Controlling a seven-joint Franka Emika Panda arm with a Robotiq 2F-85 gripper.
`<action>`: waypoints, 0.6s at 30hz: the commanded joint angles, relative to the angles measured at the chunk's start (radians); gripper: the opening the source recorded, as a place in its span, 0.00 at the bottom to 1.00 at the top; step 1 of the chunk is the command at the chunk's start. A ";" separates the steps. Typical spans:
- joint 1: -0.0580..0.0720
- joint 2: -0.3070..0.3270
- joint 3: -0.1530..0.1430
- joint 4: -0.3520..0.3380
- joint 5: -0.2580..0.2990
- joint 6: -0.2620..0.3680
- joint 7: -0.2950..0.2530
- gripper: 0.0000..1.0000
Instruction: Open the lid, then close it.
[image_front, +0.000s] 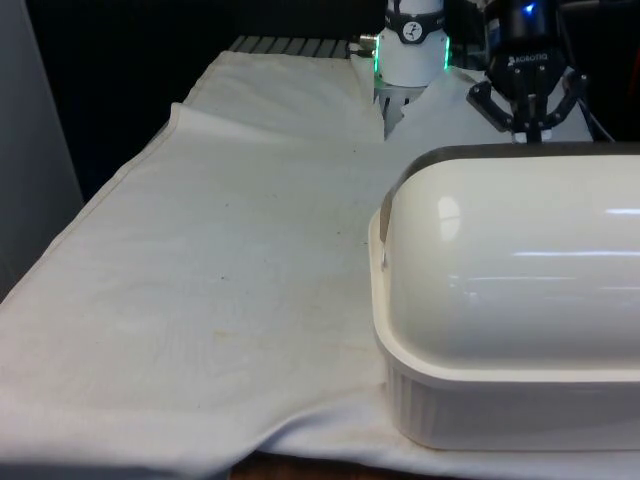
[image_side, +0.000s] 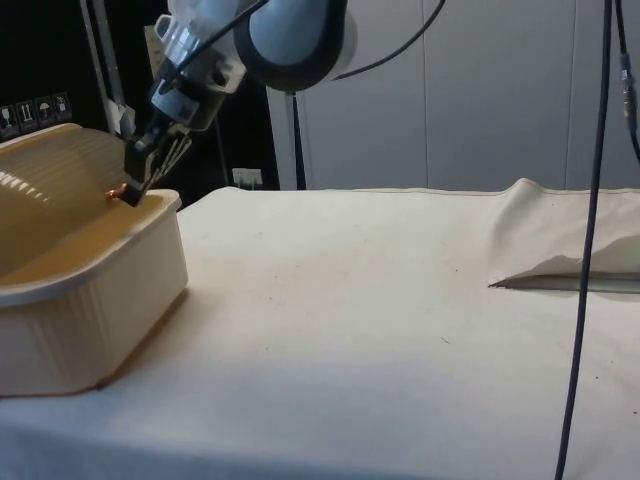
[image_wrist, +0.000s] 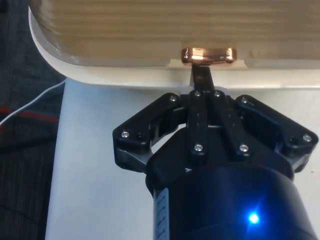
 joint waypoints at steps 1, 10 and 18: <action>-0.005 -0.002 0.013 0.001 0.006 0.016 0.002 0.00; -0.005 -0.008 0.013 0.002 0.005 0.055 0.002 0.00; -0.006 -0.004 0.013 0.007 0.002 0.103 0.003 0.00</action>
